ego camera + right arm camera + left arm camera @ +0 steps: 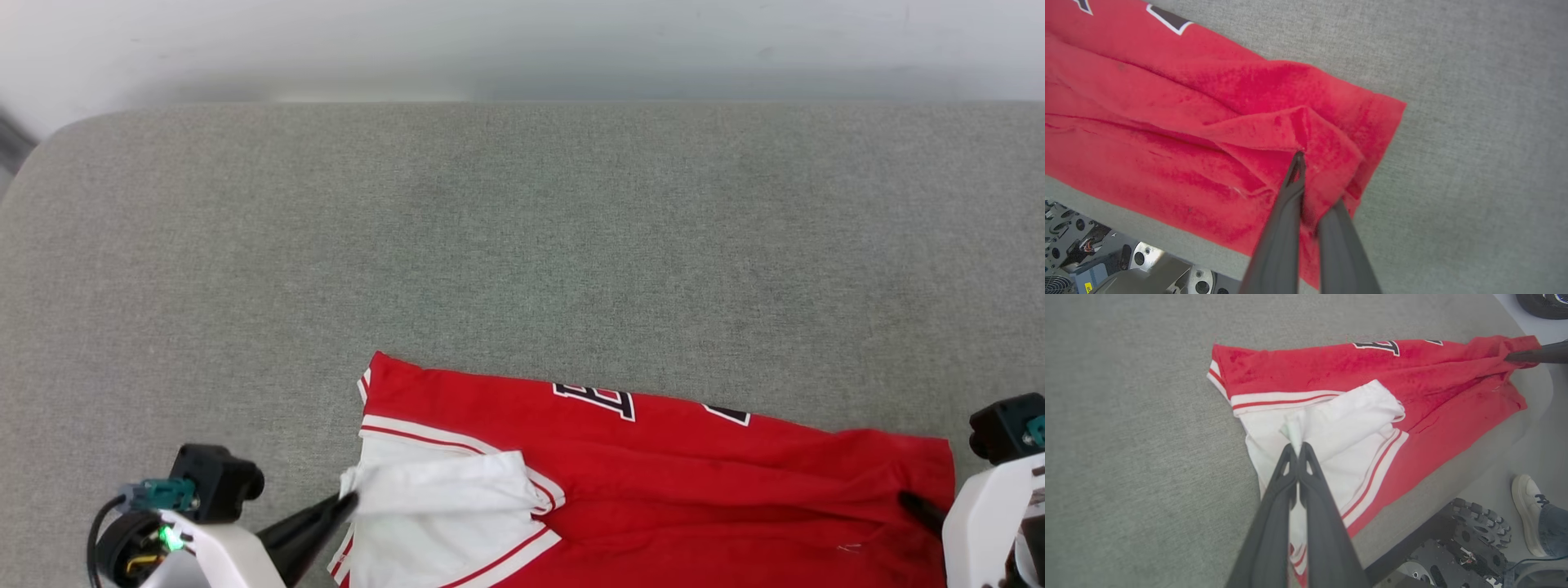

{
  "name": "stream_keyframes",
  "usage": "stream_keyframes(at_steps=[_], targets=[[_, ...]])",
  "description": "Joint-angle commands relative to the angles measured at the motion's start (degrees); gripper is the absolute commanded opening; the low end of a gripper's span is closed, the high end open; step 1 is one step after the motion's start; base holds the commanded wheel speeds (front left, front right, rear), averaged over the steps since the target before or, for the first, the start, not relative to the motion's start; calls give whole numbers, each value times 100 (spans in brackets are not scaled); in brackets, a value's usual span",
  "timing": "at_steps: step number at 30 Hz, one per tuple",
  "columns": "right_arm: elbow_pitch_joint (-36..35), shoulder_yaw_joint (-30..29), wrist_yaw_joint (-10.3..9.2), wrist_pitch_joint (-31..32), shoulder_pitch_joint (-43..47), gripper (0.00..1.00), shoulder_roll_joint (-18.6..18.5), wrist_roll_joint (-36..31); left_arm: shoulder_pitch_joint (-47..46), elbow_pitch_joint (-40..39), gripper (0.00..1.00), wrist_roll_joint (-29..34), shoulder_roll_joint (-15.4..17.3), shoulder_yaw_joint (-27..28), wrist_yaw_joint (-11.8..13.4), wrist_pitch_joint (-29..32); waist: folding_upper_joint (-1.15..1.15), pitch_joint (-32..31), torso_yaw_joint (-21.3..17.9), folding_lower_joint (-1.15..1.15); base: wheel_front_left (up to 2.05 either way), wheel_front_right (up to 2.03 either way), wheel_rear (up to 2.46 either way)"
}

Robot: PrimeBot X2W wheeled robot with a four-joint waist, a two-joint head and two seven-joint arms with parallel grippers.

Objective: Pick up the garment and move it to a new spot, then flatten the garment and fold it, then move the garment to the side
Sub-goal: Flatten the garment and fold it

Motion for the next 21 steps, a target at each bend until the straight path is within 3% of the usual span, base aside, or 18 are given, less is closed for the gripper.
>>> stream_keyframes(at_steps=[1,4,12,19,20,21], targets=[[45,64,-2,-46,97,0,-107,76,110,129,0,5,22,-66,-65,22,0,-3,-1,0,0,0,0],[131,248,-2,-109,139,0,-303,173,236,401,0,-217,-81,-145,-174,69,0,-14,-11,0,0,0,0],[353,744,-2,-377,195,0,-753,346,230,945,0,-42,-152,-442,-360,168,0,-36,-20,0,0,0,0],[713,1141,-3,-746,63,0,-912,354,100,1283,0,153,-374,-607,-441,78,0,25,-38,0,0,0,0],[763,1190,-3,-789,37,45,-912,367,92,1320,0,170,-400,-638,-458,72,0,34,-42,0,0,0,0],[825,1201,-3,-842,13,100,-903,371,88,1361,28,173,-416,-648,-481,70,0,37,-48,0,0,0,0]])
